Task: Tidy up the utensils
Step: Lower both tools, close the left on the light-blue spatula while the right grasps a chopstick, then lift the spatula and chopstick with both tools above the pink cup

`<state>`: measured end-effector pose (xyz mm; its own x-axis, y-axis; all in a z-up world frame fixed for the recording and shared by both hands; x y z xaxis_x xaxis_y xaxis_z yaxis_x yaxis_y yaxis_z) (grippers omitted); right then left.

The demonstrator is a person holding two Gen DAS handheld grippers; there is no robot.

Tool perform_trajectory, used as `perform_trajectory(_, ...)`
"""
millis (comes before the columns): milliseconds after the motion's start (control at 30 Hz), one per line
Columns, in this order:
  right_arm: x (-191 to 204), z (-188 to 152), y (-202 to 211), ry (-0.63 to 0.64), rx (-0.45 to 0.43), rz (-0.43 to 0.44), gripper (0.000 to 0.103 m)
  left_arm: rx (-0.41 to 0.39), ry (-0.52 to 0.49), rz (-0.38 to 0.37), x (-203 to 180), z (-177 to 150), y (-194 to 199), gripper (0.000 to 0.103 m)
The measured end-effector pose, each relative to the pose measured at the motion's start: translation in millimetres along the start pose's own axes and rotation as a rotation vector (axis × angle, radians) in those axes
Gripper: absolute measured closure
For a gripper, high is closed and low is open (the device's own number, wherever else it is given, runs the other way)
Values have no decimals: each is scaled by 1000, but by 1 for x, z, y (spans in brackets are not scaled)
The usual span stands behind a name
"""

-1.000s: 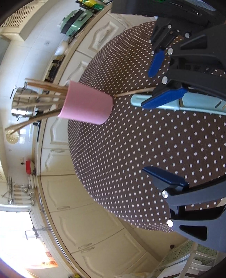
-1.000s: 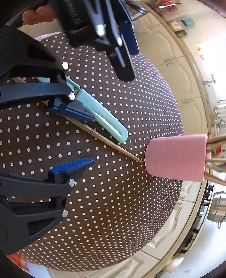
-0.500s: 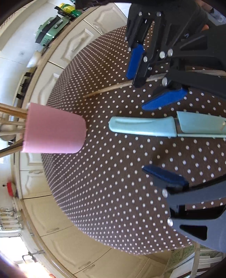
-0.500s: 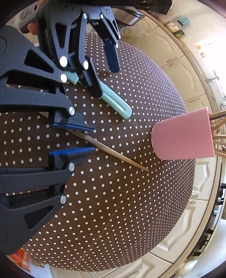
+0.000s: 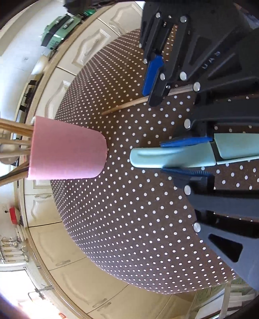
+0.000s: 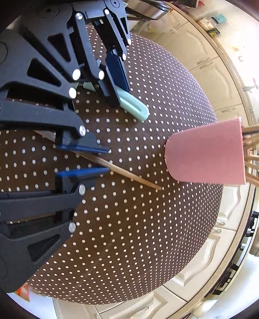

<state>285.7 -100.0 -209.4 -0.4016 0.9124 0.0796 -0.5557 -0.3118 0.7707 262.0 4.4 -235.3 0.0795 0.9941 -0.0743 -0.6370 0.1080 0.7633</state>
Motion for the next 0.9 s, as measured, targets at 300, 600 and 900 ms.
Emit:
perform_trajectory(300, -16, -1, 28, -98, -173, 79, 96, -179, 28, -42, 1, 15, 37, 83)
perform_trajectory(600, -21, 9, 77, -157, -395, 161, 96, -350, 58, -82, -2, 34, 80, 83)
perform_trajectory(900, -11, 30, 106, -138, -546, 180, 96, -429, 68, -120, -9, 48, 100, 83)
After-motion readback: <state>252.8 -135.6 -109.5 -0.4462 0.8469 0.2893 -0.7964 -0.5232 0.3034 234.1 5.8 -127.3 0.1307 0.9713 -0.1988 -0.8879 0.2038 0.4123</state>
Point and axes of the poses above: each gripper's, at about its wrist camera, not at the fingertips, and y roughly against the way its jaws point, x to its left, z to its top, the point moved 6 cm from there along -y, roughly the way its jaws point, and after that the axes turned 7 degrees about -x, right-handed, at the moved point
